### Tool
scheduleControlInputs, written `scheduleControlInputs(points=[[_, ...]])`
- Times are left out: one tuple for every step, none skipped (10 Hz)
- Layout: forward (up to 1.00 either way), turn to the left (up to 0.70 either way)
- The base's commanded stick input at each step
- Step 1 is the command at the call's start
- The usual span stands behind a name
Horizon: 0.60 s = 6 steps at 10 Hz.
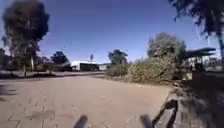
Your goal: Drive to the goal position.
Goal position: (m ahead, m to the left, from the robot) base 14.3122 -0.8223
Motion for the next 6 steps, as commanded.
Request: scheduleControlInputs(points=[[1.00, 0.16], [1.00, 0.27], [1.00, 0.27], [1.00, 0.27], [1.00, 0.00], [1.00, 0.00]])
